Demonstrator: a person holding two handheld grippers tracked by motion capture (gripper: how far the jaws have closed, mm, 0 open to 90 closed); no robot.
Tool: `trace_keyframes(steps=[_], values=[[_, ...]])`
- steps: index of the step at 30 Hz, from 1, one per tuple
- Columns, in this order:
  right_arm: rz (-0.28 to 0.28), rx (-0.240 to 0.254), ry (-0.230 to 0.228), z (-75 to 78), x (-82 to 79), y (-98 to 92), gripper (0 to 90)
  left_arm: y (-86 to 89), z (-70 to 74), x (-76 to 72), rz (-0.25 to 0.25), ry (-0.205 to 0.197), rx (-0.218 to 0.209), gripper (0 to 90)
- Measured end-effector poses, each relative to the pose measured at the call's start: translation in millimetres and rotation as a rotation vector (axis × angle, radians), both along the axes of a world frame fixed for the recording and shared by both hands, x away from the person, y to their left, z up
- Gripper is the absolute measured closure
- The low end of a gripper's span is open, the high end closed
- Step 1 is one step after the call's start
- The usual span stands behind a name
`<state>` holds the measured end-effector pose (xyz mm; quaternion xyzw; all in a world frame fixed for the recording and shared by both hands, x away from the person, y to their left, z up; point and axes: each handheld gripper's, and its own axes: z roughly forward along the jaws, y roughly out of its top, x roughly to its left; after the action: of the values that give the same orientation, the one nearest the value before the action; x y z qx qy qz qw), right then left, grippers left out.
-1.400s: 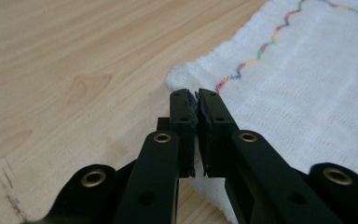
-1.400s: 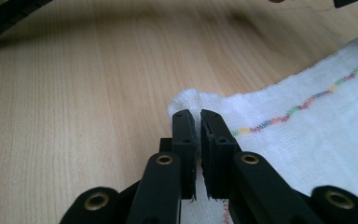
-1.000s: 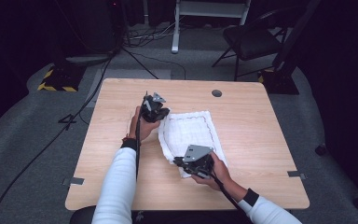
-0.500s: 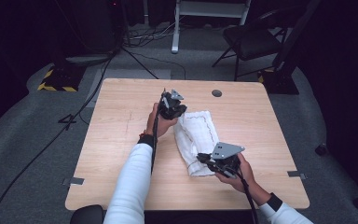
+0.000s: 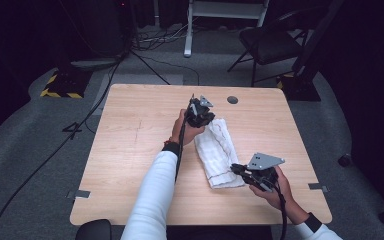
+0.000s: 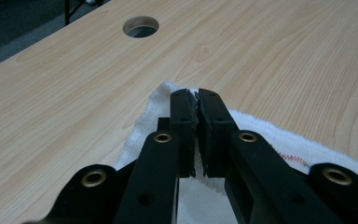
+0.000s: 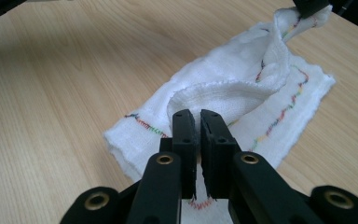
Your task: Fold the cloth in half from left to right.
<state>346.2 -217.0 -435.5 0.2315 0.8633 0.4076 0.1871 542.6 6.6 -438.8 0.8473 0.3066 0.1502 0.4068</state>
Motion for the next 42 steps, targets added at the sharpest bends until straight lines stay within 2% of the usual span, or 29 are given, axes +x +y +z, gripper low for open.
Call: trace_keyframes(steps=[6, 8, 10, 12, 14, 15, 17, 19, 21, 25, 28, 32, 34, 36, 37, 39, 42], values=[[-0.022, -0.028, 0.016, -8.0, -1.4, -12.0, 84.6, -19.4, -4.1, 2.8, -0.020, 0.005, -0.007, 84.5], [-0.026, -0.039, 0.031, -12.3, -1.3, -14.7, 82.0, -24.3, -5.3, 3.3, -0.019, 0.002, -0.011, 81.0], [-0.033, -0.067, 0.041, -17.5, -1.3, -17.8, 75.0, -27.0, -6.9, 3.1, -0.003, -0.003, 0.007, 71.9], [-0.036, -0.074, 0.052, -21.5, -1.6, -21.6, 69.2, -26.3, -7.3, 0.7, 0.003, 0.002, 0.013, 63.9], [-0.048, -0.079, 0.056, -23.0, -1.4, -24.3, 64.7, -23.5, -5.7, -2.9, 0.012, -0.010, 0.019, 54.5], [-0.053, -0.075, 0.065, -23.6, -1.2, -26.4, 62.1, -20.8, -4.2, -5.8, 0.012, -0.009, 0.009, 50.1], [-0.060, -0.066, 0.069, -23.4, -0.3, -31.7, 58.0, -15.6, -1.2, -14.0, 0.002, -0.003, 0.010, 42.4], [-0.077, -0.053, 0.069, -21.8, 1.1, -37.6, 54.7, -11.2, 0.8, -27.6, -0.035, 0.007, 0.054, 33.3], [-0.102, -0.041, 0.069, -20.2, 4.7, -44.8, 52.0, -5.9, 1.3, -46.6, -0.078, -0.007, 0.085, 28.8], [-0.130, -0.029, 0.088, -21.8, 12.5, -53.4, 46.6, 0.1, 0.6, -76.3, -0.144, -0.012, 0.122, 24.9], [-0.129, -0.048, 0.097, -26.6, 19.0, -55.4, 46.5, 1.7, -3.0, -100.7, -0.196, -0.021, 0.141, 24.6], [-0.131, -0.070, 0.117, -33.3, 28.3, -56.0, 46.6, 1.3, -14.9, -129.0, -0.281, 0.010, 0.164, 24.5], [-0.133, -0.077, 0.132, -36.7, 33.3, -55.7, 46.0, 1.1, -20.3, -137.5, -0.299, 0.016, 0.169, 24.6], [-0.119, -0.079, 0.145, -39.2, 35.9, -54.7, 45.3, 2.3, -27.1, -145.3, -0.312, 0.038, 0.155, 25.5], [-0.118, -0.082, 0.144, -40.2, 36.7, -54.0, 44.9, 1.9, -31.2, -149.0, -0.316, 0.046, 0.165, 25.5], [-0.104, -0.086, 0.153, -43.0, 38.2, -51.9, 44.6, 0.5, -36.8, -152.4, -0.318, 0.050, 0.191, 25.5], [-0.086, -0.106, 0.168, -47.4, 38.3, -48.0, 43.6, 1.8, -40.4, -152.7, -0.305, 0.063, 0.192, 26.0]])
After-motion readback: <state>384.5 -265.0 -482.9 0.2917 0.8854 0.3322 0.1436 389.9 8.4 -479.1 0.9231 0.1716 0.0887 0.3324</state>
